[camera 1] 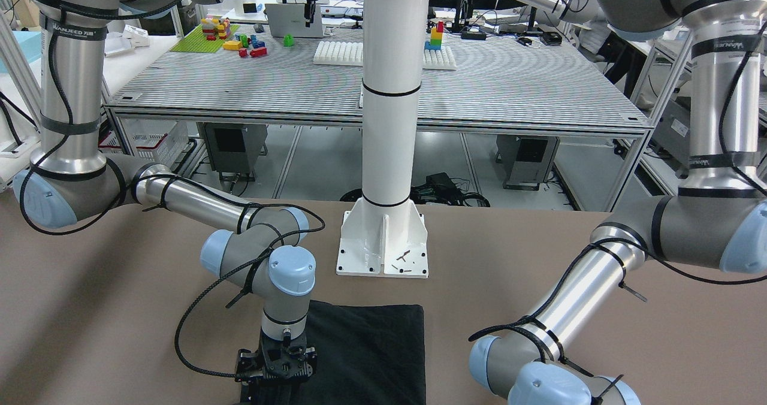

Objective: Fold clothes

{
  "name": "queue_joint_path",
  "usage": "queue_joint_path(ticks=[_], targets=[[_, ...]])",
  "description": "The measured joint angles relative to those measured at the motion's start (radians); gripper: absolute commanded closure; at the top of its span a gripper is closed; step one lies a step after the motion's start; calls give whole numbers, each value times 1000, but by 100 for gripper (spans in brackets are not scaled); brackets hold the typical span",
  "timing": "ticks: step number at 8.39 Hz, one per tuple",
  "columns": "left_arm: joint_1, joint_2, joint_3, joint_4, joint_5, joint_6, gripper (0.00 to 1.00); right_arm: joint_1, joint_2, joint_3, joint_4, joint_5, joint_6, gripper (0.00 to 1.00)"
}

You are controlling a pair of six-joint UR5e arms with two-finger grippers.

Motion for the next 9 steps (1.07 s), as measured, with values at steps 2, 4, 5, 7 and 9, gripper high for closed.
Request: queue_joint_path(ticks=[2, 4, 5, 7, 9], targets=[[0, 7, -5, -1, 0, 0, 6, 8, -36, 26, 1, 25, -47, 5], [0, 43, -50, 0, 0, -1, 6, 28, -117, 94, 1, 41, -114, 5], [0, 58, -67, 0, 0, -2, 6, 41, -160, 137, 0, 45, -139, 5], [0, 68, -78, 1, 1, -4, 6, 49, -190, 170, -4, 48, -159, 5], [0, 69, -80, 1, 1, -4, 6, 65, -135, 151, -13, 52, -161, 5]])
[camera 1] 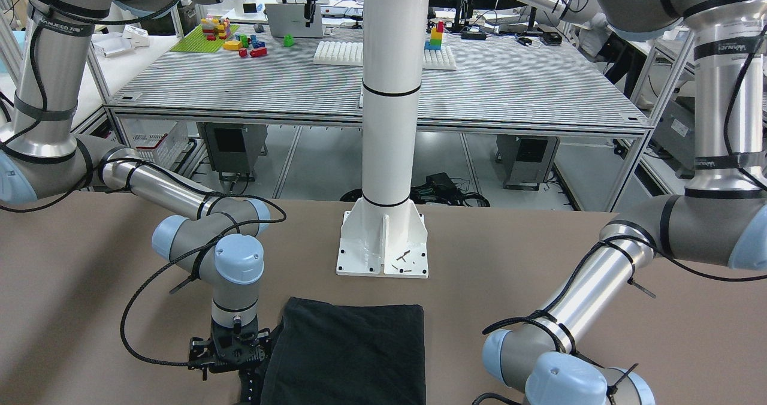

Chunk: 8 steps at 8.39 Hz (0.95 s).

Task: Fold clothes
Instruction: 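Press the right gripper along the shirt edge toward the robot to flatten it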

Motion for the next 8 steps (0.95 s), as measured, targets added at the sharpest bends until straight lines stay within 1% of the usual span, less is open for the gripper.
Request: queue_joint_path(ticks=[1, 2, 3, 5, 6, 7, 8], targets=[[0, 0, 0, 0, 0, 0, 6, 11, 60, -53, 1, 0, 6, 6], [1, 0, 0, 0, -1, 0, 6, 19, 129, -133, 6, -2, 13, 6], [1, 0, -1, 0, -1, 1, 6, 36, 174, -209, 34, -4, 15, 6], [1, 0, -1, 0, -1, 1, 6, 88, 204, -335, 135, -4, 0, 6], [1, 0, -2, 0, 0, 1, 6, 118, 207, -379, 176, -4, -25, 5], [1, -1, -2, 0, 0, 1, 6, 148, 207, -407, 200, 2, -58, 6], [1, -1, -2, 0, 1, 1, 6, 172, 203, -415, 211, 25, -83, 6]])
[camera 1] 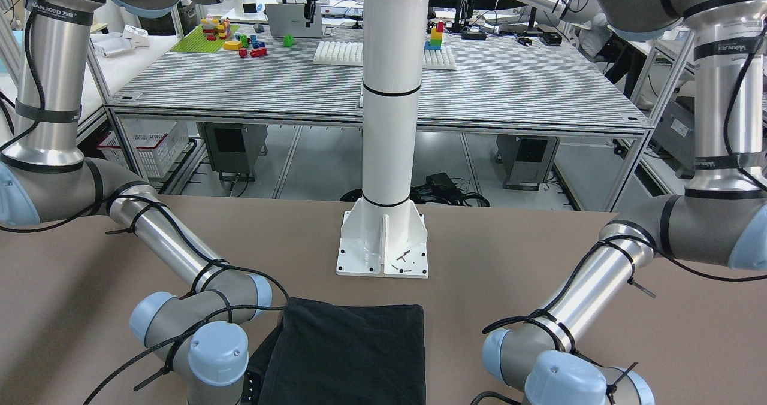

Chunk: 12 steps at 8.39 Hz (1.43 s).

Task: Fold clothes
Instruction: 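Press the right gripper along the shirt edge toward the robot to flatten it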

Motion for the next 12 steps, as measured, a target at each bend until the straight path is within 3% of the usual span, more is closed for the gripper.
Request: queue_joint_path(ticks=[3, 8, 10, 12], targets=[[0, 1, -4, 0, 1, 0, 6, 13, -11, 48, 3, 53, 54, 6], [-1, 12, -22, 0, 4, 0, 6, -121, -143, 317, 2, 47, 650, 5], [-1, 13, -22, 0, 6, 0, 6, -236, -213, 442, 0, -47, 979, 9], [0, 22, -30, 0, 9, -1, 6, -358, -245, 498, -8, -172, 1312, 20]])
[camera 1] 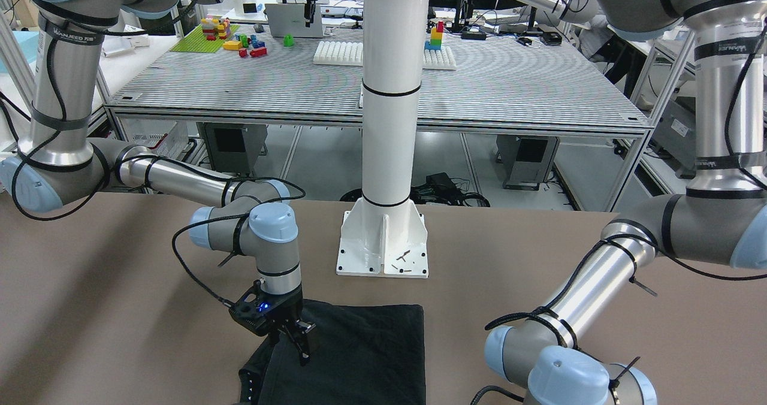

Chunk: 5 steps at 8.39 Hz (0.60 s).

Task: Fold clothes
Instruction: 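Grasp the shirt's near end with the right gripper while the left gripper moves to it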

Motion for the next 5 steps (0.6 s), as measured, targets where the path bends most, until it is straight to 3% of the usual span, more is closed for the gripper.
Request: queue_joint_path(ticks=[2, 5], targets=[[0, 40, -45, 1, 2, -1, 6, -89, -40, 41, -12, -49, 183, 21], [0, 74, -88, 0, 3, -1, 6, -178, -80, 51, -16, -89, 295, 23]])
